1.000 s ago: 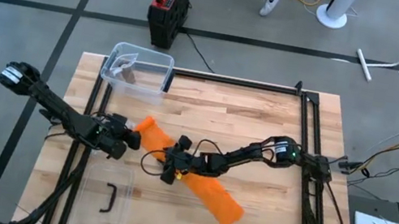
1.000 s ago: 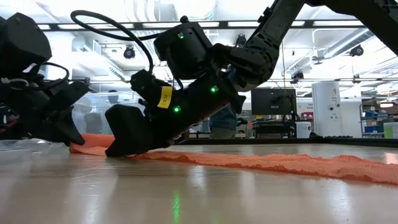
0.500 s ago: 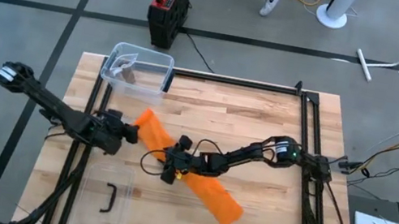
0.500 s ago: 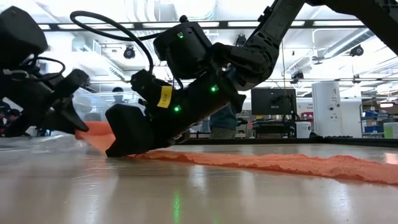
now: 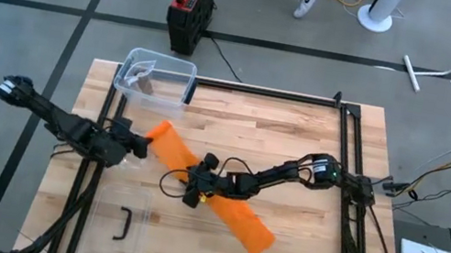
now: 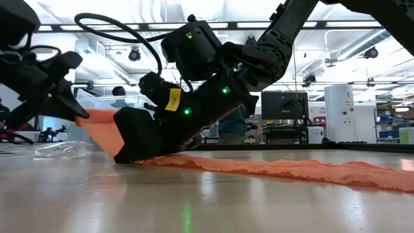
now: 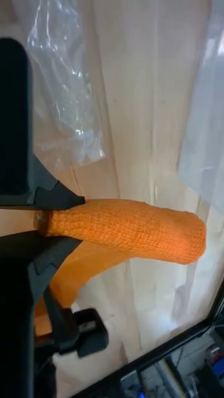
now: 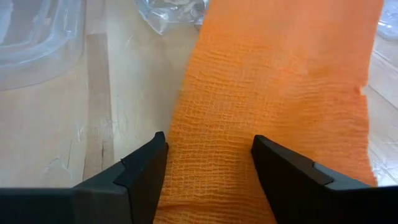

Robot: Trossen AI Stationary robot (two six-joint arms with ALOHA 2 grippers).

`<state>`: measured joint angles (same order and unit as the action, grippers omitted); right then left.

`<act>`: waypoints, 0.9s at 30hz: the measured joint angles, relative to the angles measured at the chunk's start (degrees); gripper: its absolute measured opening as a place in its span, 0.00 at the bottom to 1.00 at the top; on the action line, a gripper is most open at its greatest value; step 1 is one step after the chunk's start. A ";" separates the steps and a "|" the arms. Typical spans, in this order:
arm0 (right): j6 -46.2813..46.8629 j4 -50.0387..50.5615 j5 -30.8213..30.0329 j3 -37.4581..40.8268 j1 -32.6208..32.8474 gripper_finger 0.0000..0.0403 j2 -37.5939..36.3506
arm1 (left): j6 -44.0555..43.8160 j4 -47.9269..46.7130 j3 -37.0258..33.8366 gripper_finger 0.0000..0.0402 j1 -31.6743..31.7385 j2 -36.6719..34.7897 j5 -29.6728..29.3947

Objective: Roll bandage
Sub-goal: Roll the orange bandage

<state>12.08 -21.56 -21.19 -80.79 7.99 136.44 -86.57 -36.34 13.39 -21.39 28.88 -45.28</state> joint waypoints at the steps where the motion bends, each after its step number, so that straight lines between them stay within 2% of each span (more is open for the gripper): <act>1: 0.00 0.00 0.00 0.01 0.00 0.58 0.00 | 0.64 -1.41 0.77 0.06 0.00 -1.00 0.58; 6: -0.02 -0.02 0.02 0.01 0.00 0.57 0.00 | 5.82 -6.01 5.61 0.06 0.00 -5.32 1.81; 12: -0.02 -0.02 0.02 0.01 -0.02 0.58 0.00 | 14.07 -6.08 11.18 0.06 -0.04 -8.63 -1.99; 20: -1.36 0.61 -0.17 -1.44 -0.02 0.58 -0.29 | 14.13 -2.61 9.15 0.06 -0.02 -7.10 -1.90; 27: -3.49 4.25 0.63 -2.07 -0.07 0.58 -3.31 | 15.47 -2.22 9.09 0.06 0.00 -3.97 0.74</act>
<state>8.58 -17.31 -20.56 -82.85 7.92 133.13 -71.09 -38.57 22.47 -21.39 24.91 -44.54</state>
